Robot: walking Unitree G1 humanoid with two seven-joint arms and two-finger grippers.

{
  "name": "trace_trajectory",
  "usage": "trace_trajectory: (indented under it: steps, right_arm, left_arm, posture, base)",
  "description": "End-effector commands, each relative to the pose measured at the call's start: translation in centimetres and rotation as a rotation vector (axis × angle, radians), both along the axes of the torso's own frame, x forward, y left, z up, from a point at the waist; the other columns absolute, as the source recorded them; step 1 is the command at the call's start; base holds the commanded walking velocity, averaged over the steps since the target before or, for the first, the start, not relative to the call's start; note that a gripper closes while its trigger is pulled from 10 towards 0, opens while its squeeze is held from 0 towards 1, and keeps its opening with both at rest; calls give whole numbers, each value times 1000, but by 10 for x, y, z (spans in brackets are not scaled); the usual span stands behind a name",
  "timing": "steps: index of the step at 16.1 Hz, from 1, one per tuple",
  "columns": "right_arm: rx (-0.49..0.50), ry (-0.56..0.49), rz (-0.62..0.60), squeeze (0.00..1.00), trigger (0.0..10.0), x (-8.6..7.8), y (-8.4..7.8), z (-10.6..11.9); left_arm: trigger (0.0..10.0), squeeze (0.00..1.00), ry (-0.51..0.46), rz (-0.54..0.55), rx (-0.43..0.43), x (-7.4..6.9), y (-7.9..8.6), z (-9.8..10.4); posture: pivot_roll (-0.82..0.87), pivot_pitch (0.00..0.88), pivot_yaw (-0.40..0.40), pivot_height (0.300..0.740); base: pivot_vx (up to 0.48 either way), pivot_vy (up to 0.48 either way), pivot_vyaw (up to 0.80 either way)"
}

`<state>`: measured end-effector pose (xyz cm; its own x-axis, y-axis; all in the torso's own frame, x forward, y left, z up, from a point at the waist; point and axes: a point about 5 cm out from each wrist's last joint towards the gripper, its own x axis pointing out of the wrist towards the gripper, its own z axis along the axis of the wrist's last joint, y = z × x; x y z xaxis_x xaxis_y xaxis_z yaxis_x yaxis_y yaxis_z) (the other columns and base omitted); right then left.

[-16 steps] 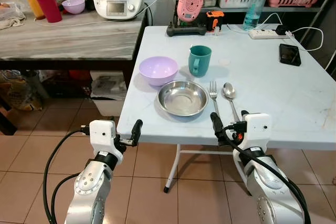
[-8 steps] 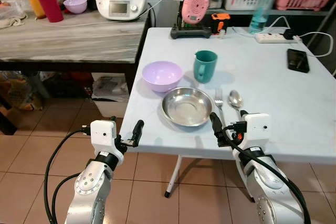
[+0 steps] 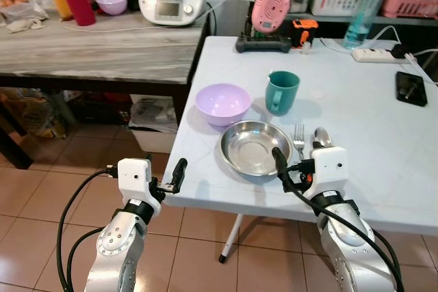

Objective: Setting the table

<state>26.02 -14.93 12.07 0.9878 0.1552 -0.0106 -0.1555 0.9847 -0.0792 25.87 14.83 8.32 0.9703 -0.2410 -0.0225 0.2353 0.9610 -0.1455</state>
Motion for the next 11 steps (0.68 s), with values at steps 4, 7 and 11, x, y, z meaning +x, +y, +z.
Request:
trace_trajectory:
  steps: [4, 7, 11]
  right_arm:
    - [-27, -26, 23, 0, 10000, 0, 4, 4]
    - [-50, -27, 28, 0, 10000, 0, 5, 2]
    - [-46, -1, 44, 0, 10000, -2, 5, -3]
  left_arm:
    - [10000, 0, 16, -14, 3, -1, 0, -1]
    - [10000, 0, 20, -18, 8, -1, -1, -2]
    - [10000, 0, 23, -20, 11, -2, -1, -2]
  posture:
    - [-208, 43, 40, 740]
    - [-208, 43, 40, 740]
    - [-208, 43, 40, 740]
  base:
    - [292, 0, 0]
    - [281, 0, 0]
    - [265, 0, 0]
